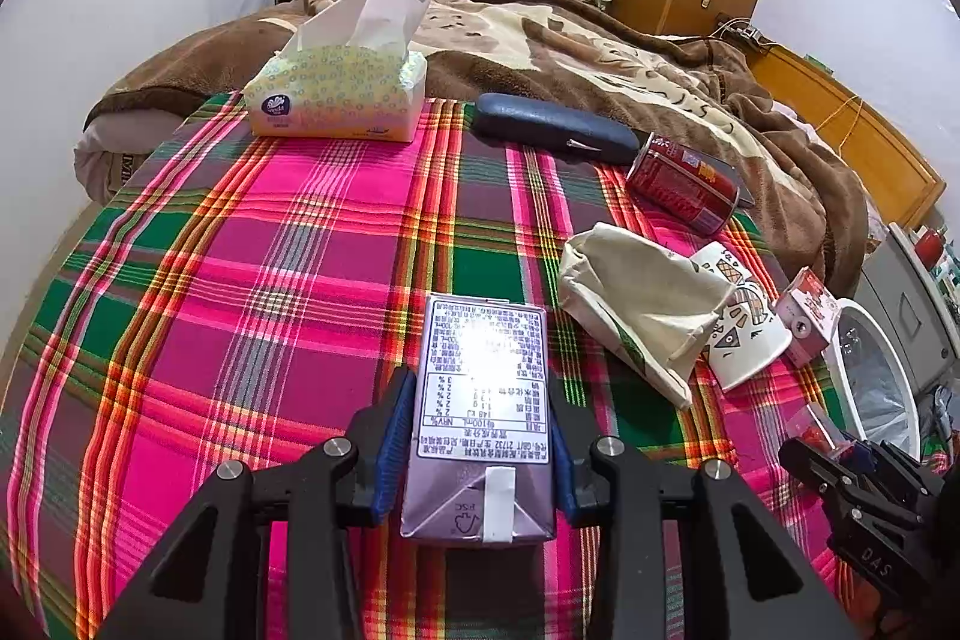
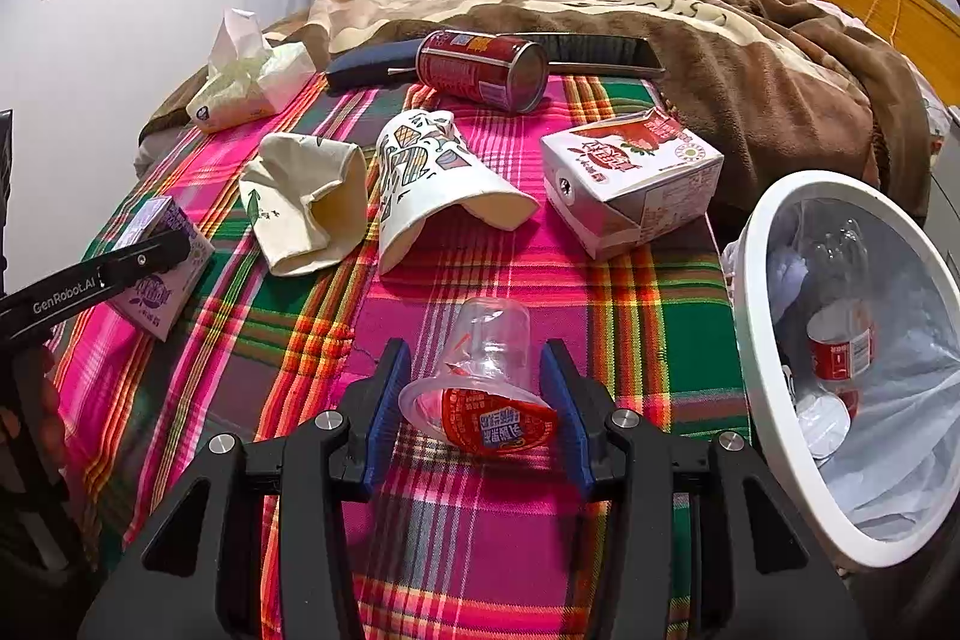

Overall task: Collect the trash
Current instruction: 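Grasp the purple juice box with the left tool while the right tool grasps the clear red-label cup, then carry the juice box with left and clear cup with right over the bin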

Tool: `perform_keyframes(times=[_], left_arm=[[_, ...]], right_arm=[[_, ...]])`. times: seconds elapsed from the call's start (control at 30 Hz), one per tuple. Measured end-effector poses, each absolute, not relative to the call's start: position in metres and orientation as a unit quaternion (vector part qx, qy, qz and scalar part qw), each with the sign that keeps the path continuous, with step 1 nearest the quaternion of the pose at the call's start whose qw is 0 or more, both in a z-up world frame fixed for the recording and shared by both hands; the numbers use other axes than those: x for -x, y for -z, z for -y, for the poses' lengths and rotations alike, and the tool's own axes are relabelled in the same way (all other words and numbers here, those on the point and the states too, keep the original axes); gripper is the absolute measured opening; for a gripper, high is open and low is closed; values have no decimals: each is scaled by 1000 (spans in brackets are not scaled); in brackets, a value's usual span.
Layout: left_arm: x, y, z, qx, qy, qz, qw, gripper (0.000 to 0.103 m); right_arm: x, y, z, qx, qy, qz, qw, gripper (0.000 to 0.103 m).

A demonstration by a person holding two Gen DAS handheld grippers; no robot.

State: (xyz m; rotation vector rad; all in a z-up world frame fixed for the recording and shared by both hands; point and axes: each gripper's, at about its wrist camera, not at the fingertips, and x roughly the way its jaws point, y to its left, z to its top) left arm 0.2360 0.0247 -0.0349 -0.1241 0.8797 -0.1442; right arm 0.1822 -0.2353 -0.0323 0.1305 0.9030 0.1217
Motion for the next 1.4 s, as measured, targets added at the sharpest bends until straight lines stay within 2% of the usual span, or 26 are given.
perform_keyframes(times=[0.77,1.4], left_arm=[[-203,3,-3,54,97,-400,910,40],[-179,-26,66,23,163,-378,911,40]], right_arm=[[-164,15,254,-92,-60,-407,907,46],[-139,-5,306,-121,-20,-372,920,46]])
